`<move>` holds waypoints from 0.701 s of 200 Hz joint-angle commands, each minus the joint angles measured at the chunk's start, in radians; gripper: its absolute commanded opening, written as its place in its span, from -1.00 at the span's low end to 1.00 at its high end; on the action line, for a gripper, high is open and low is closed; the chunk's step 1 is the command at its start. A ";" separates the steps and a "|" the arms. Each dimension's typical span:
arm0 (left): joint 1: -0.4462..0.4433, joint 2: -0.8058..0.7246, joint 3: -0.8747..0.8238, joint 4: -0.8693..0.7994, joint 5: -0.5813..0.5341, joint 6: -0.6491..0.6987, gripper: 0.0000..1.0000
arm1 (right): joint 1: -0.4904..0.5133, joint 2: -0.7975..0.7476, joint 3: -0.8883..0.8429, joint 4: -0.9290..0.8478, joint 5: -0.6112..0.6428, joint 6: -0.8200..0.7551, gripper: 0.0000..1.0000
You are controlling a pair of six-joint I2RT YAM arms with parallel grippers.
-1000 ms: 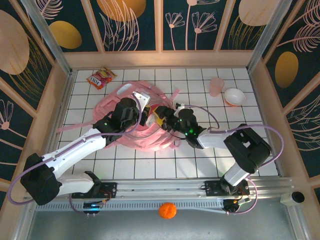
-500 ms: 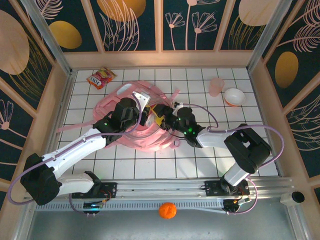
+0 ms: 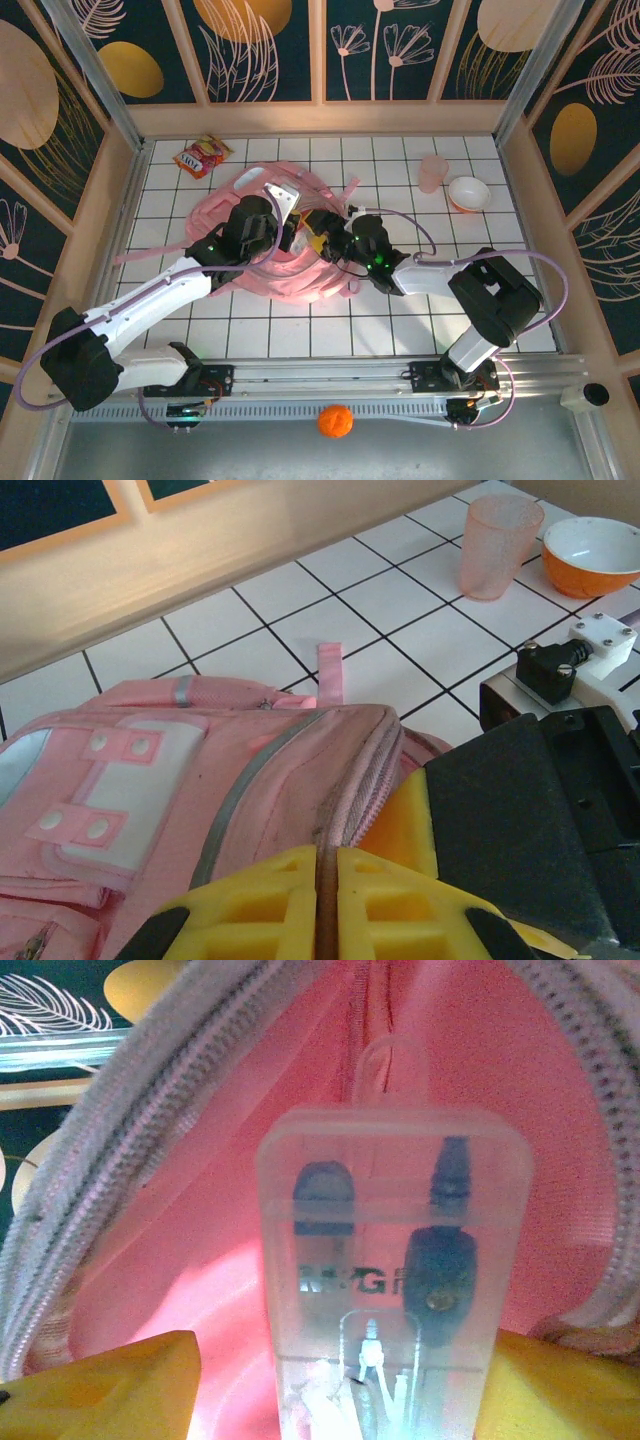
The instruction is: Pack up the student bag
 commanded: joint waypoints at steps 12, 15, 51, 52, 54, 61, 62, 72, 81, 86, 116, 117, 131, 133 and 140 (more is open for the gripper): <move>-0.004 -0.046 0.047 0.120 0.018 0.007 -0.79 | 0.009 -0.001 0.040 -0.093 0.024 -0.030 0.39; -0.004 -0.046 0.046 0.120 0.018 0.008 -0.79 | 0.009 0.000 0.042 -0.094 0.024 -0.031 0.39; -0.003 -0.047 0.042 0.124 0.018 0.010 -0.79 | 0.009 0.003 0.053 -0.097 0.016 -0.036 0.36; -0.004 -0.047 0.042 0.124 0.018 0.010 -0.79 | 0.008 0.003 0.054 -0.097 0.015 -0.037 0.36; -0.004 -0.046 0.042 0.124 0.018 0.010 -0.79 | 0.009 0.003 0.053 -0.097 0.015 -0.035 0.36; -0.004 -0.045 0.042 0.124 0.020 0.012 -0.79 | 0.009 0.002 0.051 -0.095 0.013 -0.033 0.34; -0.003 -0.045 0.043 0.124 0.020 0.012 -0.79 | 0.010 0.002 0.051 -0.096 0.013 -0.033 0.33; -0.003 -0.045 0.044 0.123 0.020 0.013 -0.79 | 0.014 -0.003 0.048 -0.099 0.013 -0.034 0.28; -0.004 -0.045 0.044 0.124 0.020 0.015 -0.79 | 0.021 -0.012 0.047 -0.111 0.017 -0.037 0.22; -0.004 -0.045 0.042 0.125 0.019 0.015 -0.79 | 0.028 -0.019 0.045 -0.122 0.021 -0.042 0.18; -0.004 -0.042 0.042 0.130 0.024 0.015 -0.79 | 0.067 -0.043 0.052 -0.230 0.059 -0.074 0.05; -0.004 -0.042 0.042 0.130 0.024 0.015 -0.79 | 0.067 -0.043 0.052 -0.231 0.060 -0.074 0.05; -0.003 -0.040 0.042 0.136 0.029 0.014 -0.80 | 0.072 -0.032 0.053 -0.239 0.061 -0.075 0.04; -0.004 -0.039 0.042 0.136 0.030 0.014 -0.80 | 0.072 -0.030 0.053 -0.238 0.061 -0.074 0.04; -0.004 -0.038 0.043 0.139 0.032 0.014 -0.79 | 0.074 -0.025 0.053 -0.234 0.065 -0.073 0.04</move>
